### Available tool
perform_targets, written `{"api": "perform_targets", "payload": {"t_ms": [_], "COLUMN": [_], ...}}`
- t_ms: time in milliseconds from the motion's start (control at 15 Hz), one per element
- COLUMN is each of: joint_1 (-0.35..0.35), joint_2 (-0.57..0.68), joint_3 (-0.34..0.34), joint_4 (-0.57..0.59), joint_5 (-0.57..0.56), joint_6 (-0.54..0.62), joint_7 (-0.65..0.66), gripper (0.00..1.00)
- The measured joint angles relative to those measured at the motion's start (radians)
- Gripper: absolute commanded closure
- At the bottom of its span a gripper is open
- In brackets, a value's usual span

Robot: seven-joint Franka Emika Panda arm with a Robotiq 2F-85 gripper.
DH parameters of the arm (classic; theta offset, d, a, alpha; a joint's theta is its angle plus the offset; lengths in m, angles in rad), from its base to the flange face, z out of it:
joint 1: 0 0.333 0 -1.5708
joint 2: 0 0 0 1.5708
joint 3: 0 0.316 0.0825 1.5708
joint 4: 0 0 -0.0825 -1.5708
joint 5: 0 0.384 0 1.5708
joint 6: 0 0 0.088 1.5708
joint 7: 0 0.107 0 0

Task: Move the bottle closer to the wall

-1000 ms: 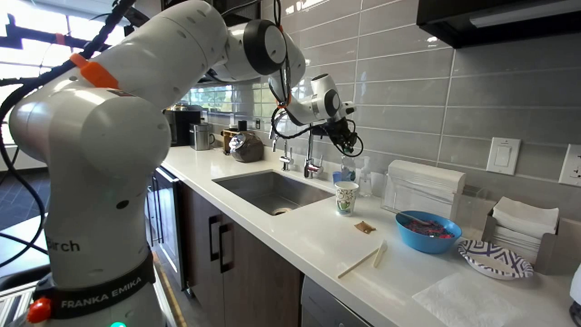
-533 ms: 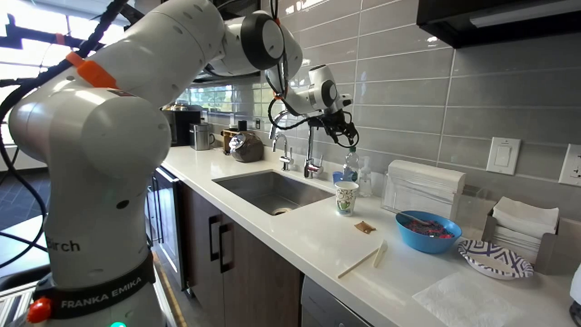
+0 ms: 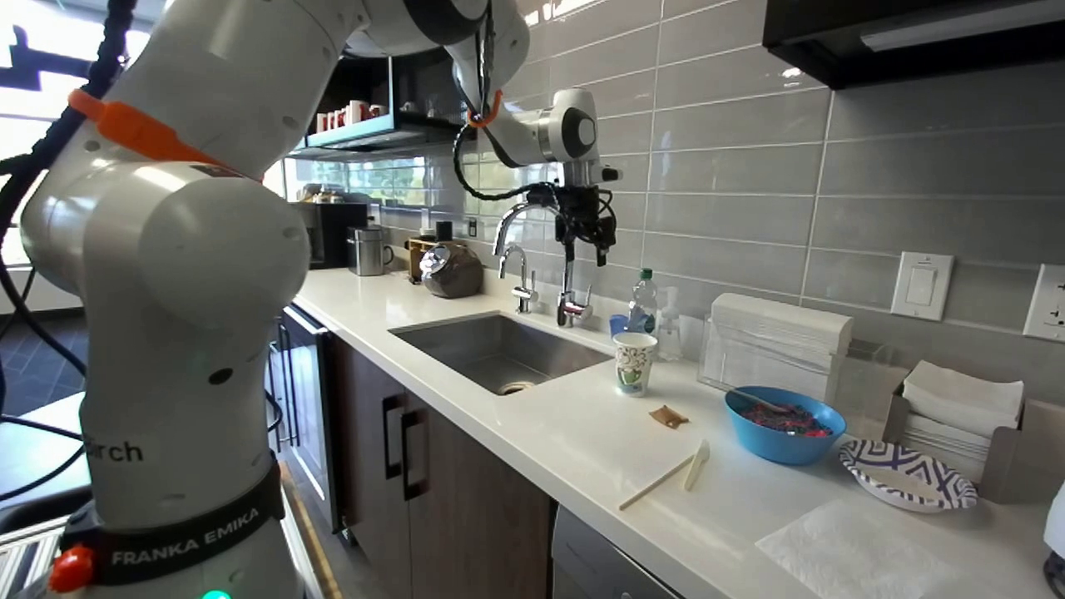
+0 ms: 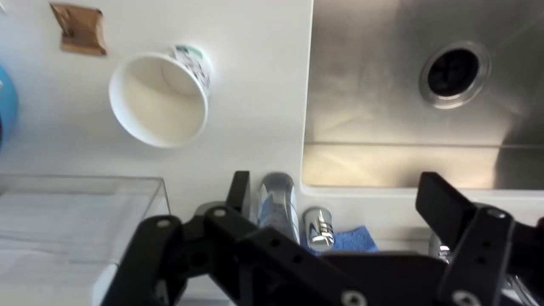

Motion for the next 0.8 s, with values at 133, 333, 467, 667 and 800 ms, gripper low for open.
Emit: {"api": "perform_targets", "payload": {"t_ms": [133, 333, 467, 667, 800], "joint_1": [-0.014, -0.051, -0.09, -0.121, -0.123], "joint_2": [-0.082, -0.201, -0.279, -0.357, -0.368], "joint_3": [0.007, 0.027, 0.053, 0.069, 0.072], "joint_4": [-0.097, -0.252, -0.357, -0.452, -0.466], "joint_5": [0.001, 0.003, 0.051, 0.08, 0.081], "joint_6": [-0.066, -0.107, -0.076, -0.036, -0.034], "joint_7": [0.012, -0.019, -0.12, -0.188, -0.192], "gripper": [0.0, 0.0, 0.0, 0.0, 0.0]}}
